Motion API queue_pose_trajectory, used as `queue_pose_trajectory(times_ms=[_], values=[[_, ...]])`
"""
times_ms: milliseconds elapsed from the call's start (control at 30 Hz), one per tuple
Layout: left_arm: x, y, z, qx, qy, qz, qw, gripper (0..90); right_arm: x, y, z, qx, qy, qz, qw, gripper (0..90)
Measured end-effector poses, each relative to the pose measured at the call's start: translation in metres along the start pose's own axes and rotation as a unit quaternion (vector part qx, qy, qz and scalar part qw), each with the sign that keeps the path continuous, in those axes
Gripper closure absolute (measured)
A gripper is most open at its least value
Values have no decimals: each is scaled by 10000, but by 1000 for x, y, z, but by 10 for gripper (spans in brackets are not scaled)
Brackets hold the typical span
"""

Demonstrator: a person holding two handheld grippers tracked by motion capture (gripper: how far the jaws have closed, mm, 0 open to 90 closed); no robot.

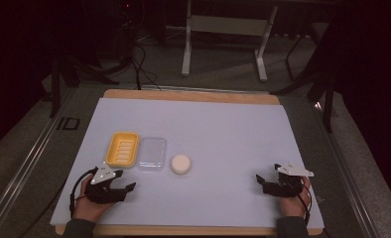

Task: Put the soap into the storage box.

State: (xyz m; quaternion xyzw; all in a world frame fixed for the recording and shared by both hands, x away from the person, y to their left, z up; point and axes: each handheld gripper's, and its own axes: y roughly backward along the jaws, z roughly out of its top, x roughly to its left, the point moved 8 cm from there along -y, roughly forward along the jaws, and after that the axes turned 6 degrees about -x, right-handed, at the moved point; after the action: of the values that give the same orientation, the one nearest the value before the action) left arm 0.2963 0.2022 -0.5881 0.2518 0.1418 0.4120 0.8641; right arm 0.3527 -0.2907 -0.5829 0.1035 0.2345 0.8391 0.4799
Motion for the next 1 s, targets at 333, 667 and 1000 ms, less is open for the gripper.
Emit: queue_pose_trajectory(times_ms=[333,667,1000], values=[[-7,-5,-2,133,-113,-122,9998,334,4,5,2,-243,234,-59,9994,147],[-10,-3,5,150,-216,-209,9994,346,3,7,3,-351,238,-123,9990,149],[-16,-8,13,258,-443,-317,9982,360,4,7,3,-378,264,-109,9989,149]])
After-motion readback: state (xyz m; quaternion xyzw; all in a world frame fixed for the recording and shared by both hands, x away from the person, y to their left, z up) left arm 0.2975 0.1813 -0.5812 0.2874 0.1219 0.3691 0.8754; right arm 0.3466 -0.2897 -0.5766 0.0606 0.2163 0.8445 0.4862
